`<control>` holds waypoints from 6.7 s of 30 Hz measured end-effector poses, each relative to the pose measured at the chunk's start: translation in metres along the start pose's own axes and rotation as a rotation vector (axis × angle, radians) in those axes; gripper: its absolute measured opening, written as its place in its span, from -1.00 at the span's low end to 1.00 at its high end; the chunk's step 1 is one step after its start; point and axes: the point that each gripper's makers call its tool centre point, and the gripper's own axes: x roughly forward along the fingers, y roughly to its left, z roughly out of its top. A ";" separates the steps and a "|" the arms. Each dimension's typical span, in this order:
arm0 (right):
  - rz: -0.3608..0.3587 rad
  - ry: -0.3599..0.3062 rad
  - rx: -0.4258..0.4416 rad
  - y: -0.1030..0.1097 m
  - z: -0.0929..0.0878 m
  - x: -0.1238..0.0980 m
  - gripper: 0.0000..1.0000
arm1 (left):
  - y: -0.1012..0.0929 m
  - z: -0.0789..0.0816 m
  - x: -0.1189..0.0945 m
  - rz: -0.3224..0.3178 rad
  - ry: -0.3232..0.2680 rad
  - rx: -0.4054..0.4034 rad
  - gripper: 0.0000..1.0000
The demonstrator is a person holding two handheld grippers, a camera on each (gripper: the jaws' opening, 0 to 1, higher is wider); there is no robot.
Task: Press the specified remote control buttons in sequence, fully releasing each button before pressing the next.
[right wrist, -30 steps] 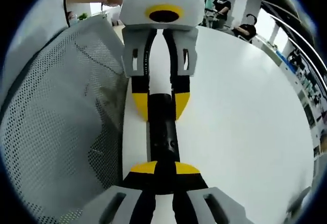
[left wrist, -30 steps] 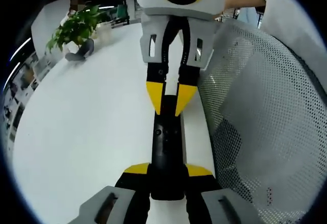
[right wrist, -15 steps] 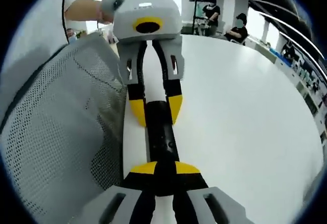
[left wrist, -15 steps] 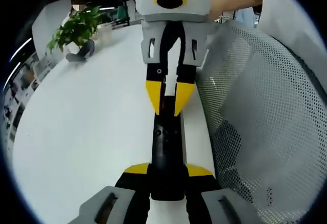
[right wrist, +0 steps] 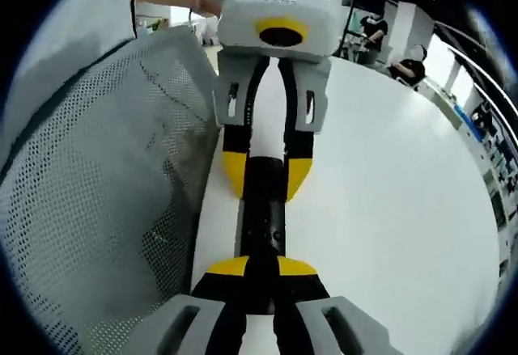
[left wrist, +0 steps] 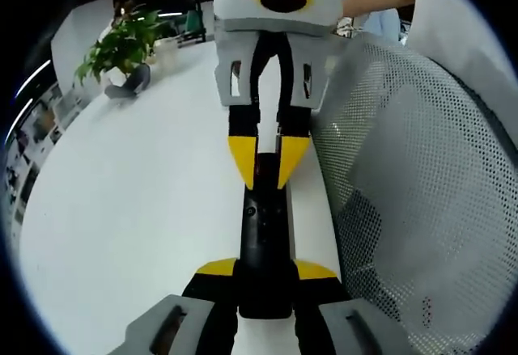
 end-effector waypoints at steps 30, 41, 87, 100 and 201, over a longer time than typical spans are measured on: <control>-0.095 0.055 0.116 -0.002 0.005 0.005 -0.93 | 0.000 0.000 0.000 0.007 -0.007 -0.007 -0.52; -0.256 -0.071 0.180 -0.001 0.008 0.002 -0.94 | 0.000 0.000 0.001 0.014 -0.002 -0.012 -0.52; -0.110 -0.010 0.041 0.001 0.010 0.005 -1.00 | 0.000 0.000 0.000 0.017 0.025 -0.012 -0.52; -0.059 -0.007 0.131 0.000 0.010 0.005 -1.00 | 0.000 0.000 0.001 -0.002 0.022 0.013 -0.51; -0.188 -0.110 0.215 -0.003 0.010 0.003 -1.00 | 0.000 0.001 0.001 0.002 -0.011 -0.009 -0.52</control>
